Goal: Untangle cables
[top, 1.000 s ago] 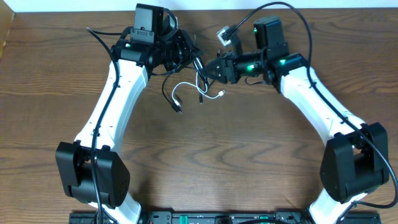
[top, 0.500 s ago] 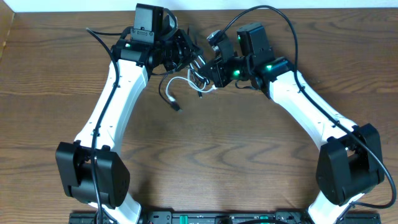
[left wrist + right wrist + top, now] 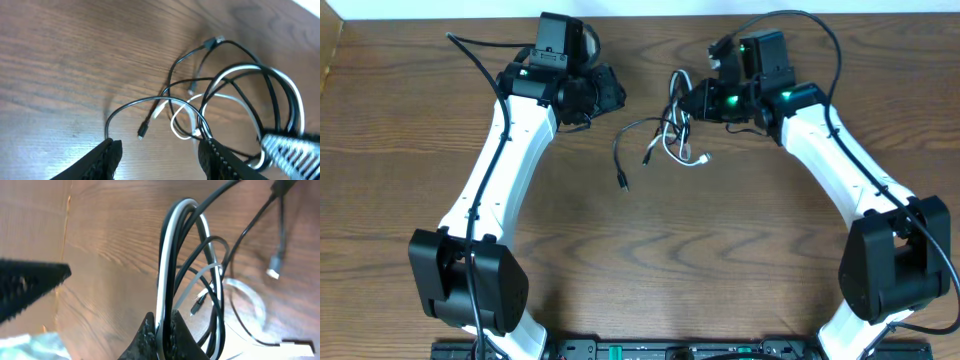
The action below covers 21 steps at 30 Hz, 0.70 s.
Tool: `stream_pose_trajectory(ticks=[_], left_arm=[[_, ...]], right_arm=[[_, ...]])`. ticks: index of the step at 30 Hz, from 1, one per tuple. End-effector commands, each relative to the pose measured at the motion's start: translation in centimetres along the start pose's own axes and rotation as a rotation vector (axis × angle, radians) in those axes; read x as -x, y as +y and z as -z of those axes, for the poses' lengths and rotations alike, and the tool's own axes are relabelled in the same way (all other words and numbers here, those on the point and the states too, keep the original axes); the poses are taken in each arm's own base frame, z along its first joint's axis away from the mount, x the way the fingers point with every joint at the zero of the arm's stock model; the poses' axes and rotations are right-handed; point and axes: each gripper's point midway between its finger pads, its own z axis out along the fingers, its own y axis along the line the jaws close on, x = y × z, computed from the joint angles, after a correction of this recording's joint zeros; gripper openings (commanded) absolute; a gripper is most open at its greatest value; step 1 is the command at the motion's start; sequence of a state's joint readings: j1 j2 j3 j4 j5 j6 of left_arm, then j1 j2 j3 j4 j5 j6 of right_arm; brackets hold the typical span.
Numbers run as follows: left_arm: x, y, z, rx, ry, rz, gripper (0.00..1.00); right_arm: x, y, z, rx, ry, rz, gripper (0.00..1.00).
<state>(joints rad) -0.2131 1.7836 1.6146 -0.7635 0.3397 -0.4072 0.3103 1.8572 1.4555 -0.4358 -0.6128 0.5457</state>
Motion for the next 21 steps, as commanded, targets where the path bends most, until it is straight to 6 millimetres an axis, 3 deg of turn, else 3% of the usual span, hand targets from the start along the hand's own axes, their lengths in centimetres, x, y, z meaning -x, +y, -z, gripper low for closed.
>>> stream_pose_trajectory(ticks=[1, 7, 11, 21], left_arm=[[-0.5, -2.9, 1.2, -0.103, 0.010, -0.172, 0.54], [-3.3, -6.9, -0.4, -0.269, 0.093, -0.397, 0.54], [-3.1, -9.0, -0.6, -0.327, 0.053, -0.470, 0.54], [-4.0, -11.0, -2.1, -0.362, 0.055, -0.514, 0.54]], right_arm=[[-0.5, 0.7, 0.1, 0.044, 0.031, -0.139, 0.01], [-0.5, 2.5, 0.9, 0.175, 0.079, -0.173, 0.01], [0.0, 2.8, 2.3, 0.256, 0.105, -0.198, 0.01], [1.4, 2.0, 5.7, 0.385, 0.124, -0.239, 0.01]])
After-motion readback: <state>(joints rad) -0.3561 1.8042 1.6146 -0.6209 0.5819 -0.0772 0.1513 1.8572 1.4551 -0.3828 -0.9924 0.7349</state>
